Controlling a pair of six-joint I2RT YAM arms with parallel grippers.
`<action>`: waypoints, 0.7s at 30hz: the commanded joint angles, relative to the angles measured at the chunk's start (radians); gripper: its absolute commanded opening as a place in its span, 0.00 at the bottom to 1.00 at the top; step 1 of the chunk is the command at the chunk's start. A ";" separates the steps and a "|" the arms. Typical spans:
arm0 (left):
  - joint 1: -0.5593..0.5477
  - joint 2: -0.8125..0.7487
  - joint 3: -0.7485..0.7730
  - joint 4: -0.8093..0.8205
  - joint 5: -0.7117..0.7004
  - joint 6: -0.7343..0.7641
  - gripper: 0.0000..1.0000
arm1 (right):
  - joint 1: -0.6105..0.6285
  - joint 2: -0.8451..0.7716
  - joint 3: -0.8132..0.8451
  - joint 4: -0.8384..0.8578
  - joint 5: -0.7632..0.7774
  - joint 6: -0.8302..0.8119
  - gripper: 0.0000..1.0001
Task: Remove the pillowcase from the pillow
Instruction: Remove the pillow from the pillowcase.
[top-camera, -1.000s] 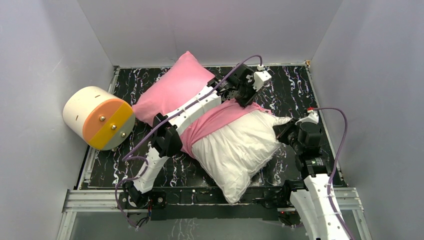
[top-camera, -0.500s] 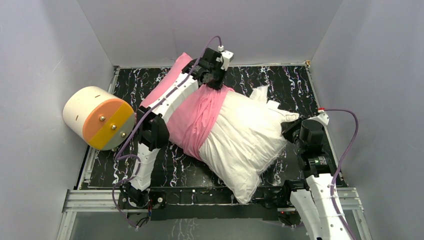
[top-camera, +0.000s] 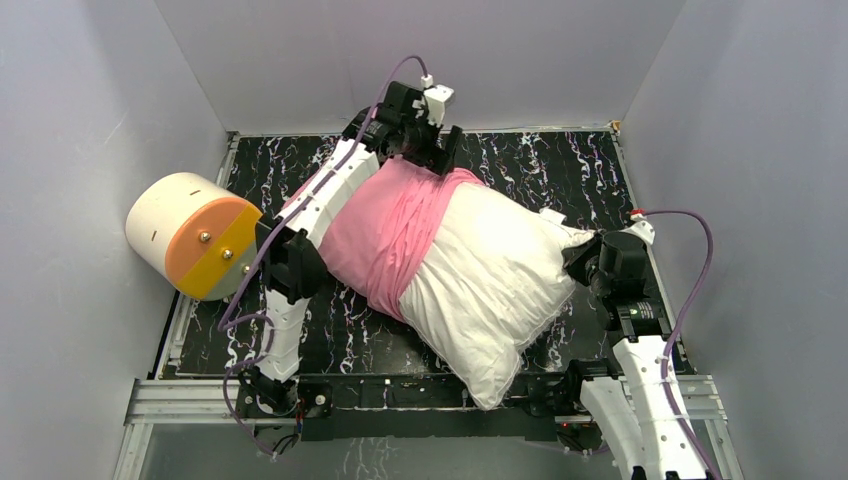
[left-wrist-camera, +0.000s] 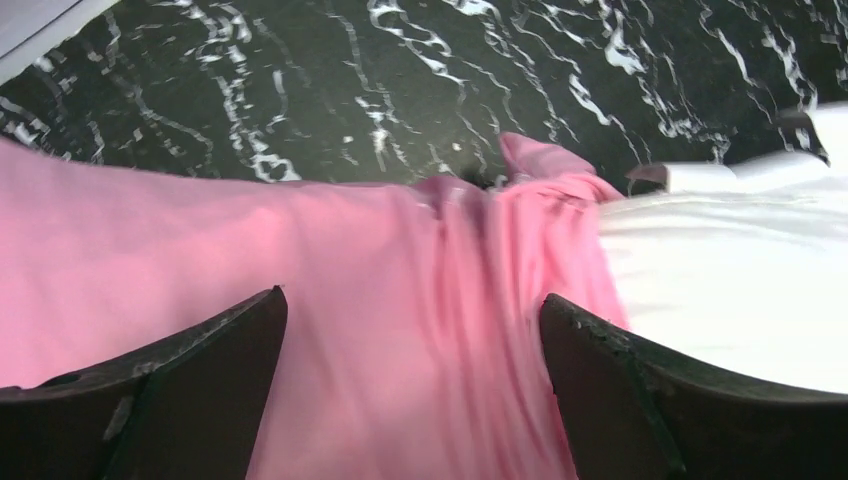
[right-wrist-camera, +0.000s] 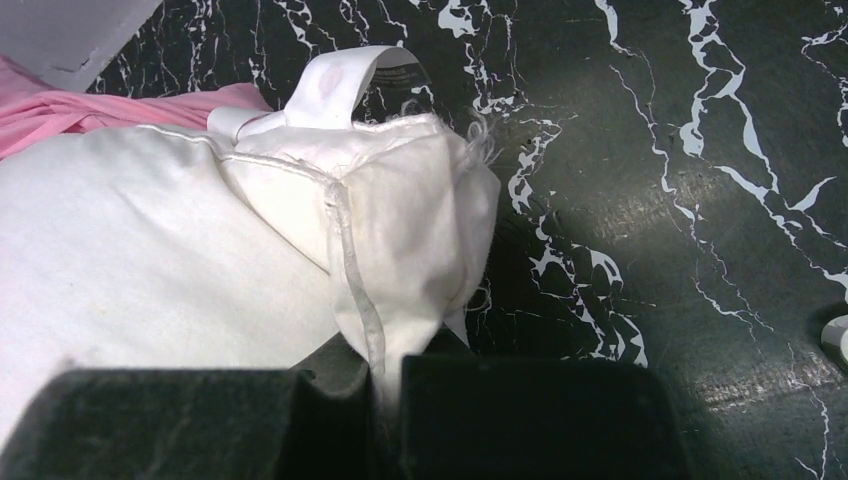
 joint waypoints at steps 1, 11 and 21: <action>-0.130 -0.076 0.005 -0.061 0.010 0.115 0.98 | -0.010 -0.002 0.064 0.040 -0.027 -0.030 0.00; -0.117 -0.030 -0.060 -0.141 -0.479 0.103 0.78 | -0.010 0.038 0.098 -0.061 0.136 -0.007 0.00; 0.052 -0.176 -0.147 -0.073 -0.283 0.036 0.92 | -0.009 0.131 0.138 -0.032 0.114 0.001 0.00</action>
